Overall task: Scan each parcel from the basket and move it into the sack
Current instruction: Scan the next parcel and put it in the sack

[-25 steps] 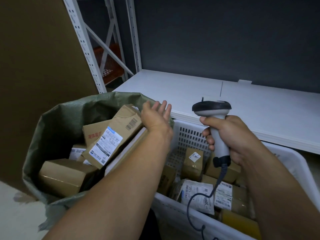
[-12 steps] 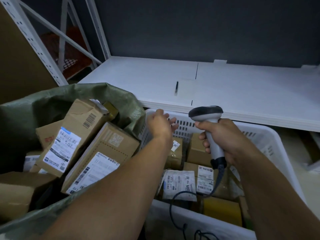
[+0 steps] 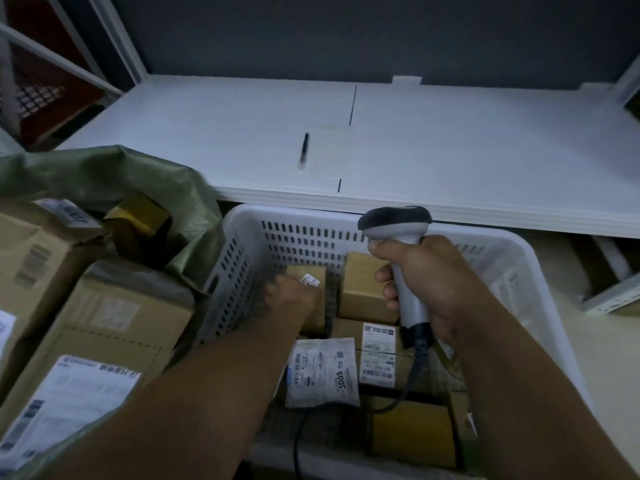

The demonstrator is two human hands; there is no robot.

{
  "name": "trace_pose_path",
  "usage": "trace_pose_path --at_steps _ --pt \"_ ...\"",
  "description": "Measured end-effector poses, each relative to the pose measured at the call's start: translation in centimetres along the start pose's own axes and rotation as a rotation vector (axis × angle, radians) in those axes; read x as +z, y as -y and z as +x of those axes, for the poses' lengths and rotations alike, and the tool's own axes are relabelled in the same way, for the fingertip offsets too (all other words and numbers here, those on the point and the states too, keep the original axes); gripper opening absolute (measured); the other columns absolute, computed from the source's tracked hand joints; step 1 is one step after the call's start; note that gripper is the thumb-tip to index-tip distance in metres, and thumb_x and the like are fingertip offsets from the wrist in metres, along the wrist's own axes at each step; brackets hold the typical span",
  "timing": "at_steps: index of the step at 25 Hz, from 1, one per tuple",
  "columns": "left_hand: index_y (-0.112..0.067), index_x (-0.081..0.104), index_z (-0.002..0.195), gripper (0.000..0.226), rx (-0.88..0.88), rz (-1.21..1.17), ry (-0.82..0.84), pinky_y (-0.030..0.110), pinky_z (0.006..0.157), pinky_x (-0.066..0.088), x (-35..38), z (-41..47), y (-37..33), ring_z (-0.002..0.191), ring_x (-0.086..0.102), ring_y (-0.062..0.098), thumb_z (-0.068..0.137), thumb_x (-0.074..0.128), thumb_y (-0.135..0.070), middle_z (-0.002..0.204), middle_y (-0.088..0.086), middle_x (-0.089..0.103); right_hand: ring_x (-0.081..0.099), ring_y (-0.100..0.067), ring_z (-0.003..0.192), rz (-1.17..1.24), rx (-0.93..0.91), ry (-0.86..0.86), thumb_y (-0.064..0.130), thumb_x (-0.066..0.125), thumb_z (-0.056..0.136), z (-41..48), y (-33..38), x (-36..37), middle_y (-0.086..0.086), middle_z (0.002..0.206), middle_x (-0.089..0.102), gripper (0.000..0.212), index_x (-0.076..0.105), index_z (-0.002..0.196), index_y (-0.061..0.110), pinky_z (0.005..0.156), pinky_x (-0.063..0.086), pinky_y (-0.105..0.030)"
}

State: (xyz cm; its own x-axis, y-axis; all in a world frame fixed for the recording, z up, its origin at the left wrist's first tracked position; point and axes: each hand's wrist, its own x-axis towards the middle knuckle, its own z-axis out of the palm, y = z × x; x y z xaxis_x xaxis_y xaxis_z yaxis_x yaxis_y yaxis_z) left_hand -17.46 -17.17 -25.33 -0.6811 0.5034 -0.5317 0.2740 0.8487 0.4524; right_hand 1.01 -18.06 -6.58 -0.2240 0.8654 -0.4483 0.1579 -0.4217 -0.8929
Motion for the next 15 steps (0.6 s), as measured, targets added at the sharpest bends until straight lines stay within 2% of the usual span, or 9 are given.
trace_pose_path --at_steps 3,7,11,15 --pt "-0.007 0.013 0.158 0.117 -0.007 0.083 -0.019 0.05 0.122 0.023 2.5 1.2 0.2 0.15 0.02 0.039 0.076 0.081 -0.053 0.163 0.02 0.016 0.052 -0.014 0.041 0.011 0.017 -0.006 0.019 0.072 0.094 0.9 0.0 0.0 -0.01 0.067 0.062 0.02 0.069 0.096 0.0 0.042 0.046 -0.023" --pt "-0.003 0.018 0.159 0.104 0.01 0.131 0.07 0.047 0.121 0.024 3.3 1.7 0.7 0.151 0.022 0.04 0.084 0.078 -0.044 0.164 0.022 0.018 0.053 -0.013 0.04 0.013 0.039 -0.019 0.02 0.073 0.093 1.2 -0.5 -0.3 -0.008 0.065 0.062 0.016 0.069 0.092 0.004 0.042 0.047 -0.024" --pt "0.001 0.002 0.159 0.125 -0.015 0.093 -0.083 0.049 0.122 0.017 4.8 1.5 0.9 0.152 0.014 0.041 0.076 0.085 -0.043 0.165 0.023 0.011 0.054 -0.014 0.042 0.01 0.026 -0.037 0.02 0.073 0.093 1.3 -0.8 -0.9 -0.007 0.062 0.063 0.015 0.07 0.092 0.006 0.044 0.048 -0.025" --pt "0.002 0.005 0.158 0.115 -0.025 0.03 -0.143 0.05 0.121 0.018 5.1 1.1 0.6 0.149 0.02 0.043 0.081 0.08 -0.038 0.162 0.025 0.016 0.054 -0.015 0.044 -0.006 0.019 -0.025 0.02 0.072 0.093 1.2 -0.9 -1.2 -0.008 0.065 0.063 0.015 0.07 0.092 0.005 0.045 0.049 -0.026"
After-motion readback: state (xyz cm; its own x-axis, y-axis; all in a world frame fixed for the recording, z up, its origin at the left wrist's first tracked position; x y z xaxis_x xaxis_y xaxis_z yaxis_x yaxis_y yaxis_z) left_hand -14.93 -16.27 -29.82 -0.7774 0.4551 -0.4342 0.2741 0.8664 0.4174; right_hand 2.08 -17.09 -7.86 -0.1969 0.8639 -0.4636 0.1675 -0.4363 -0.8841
